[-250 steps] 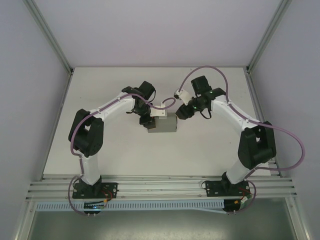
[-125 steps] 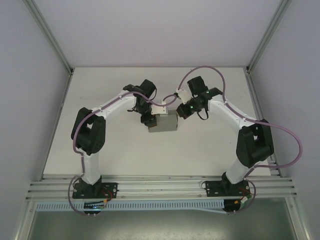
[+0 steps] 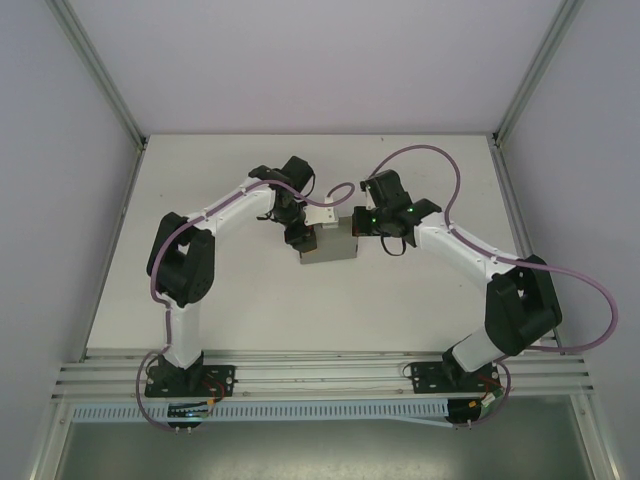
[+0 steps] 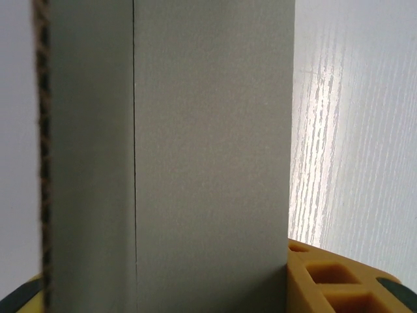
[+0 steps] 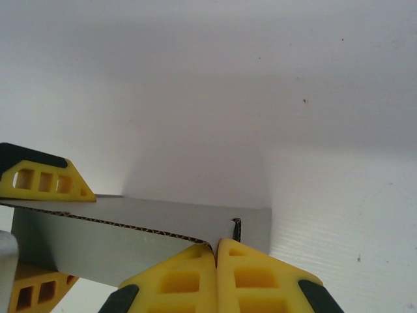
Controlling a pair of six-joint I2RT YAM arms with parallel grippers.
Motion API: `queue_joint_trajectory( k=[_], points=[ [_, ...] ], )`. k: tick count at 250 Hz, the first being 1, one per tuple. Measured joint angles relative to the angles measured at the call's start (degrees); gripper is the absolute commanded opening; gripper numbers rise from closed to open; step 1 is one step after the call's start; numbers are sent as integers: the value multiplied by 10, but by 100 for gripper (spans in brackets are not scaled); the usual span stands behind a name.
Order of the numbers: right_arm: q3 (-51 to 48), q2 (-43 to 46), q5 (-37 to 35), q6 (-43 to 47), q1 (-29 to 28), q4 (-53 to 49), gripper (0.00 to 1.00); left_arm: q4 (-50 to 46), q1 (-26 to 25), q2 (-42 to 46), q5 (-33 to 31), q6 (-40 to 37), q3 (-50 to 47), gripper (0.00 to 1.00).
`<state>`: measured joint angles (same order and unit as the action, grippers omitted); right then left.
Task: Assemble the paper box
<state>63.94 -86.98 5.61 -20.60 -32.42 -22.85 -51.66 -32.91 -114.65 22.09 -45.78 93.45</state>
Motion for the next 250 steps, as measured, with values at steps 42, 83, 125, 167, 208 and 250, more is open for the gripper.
queue_joint_trajectory(
  k=[42, 83, 125, 167, 208, 250],
  points=[
    [4, 0, -6, -5, -3, -7, 0, 1, 0, 0, 2, 0, 0, 44],
    [-33, 13, -11, 20, -3, 39, 0, 4, 0, 0, 2, 10, 0, 46],
    [-125, 49, -37, 47, -16, 160, 0, 5, 0, 0, 2, 25, -1, 49],
    [-174, 61, -93, 60, -54, 236, 0, 14, -1, 0, 1, 41, -2, 56],
    [-181, 61, -140, 68, -82, 246, 0, 20, -1, 0, 3, 57, -2, 86],
    [-180, 56, -176, 68, -96, 246, 0, 31, -1, 7, -2, 73, -6, 99]
  ],
)
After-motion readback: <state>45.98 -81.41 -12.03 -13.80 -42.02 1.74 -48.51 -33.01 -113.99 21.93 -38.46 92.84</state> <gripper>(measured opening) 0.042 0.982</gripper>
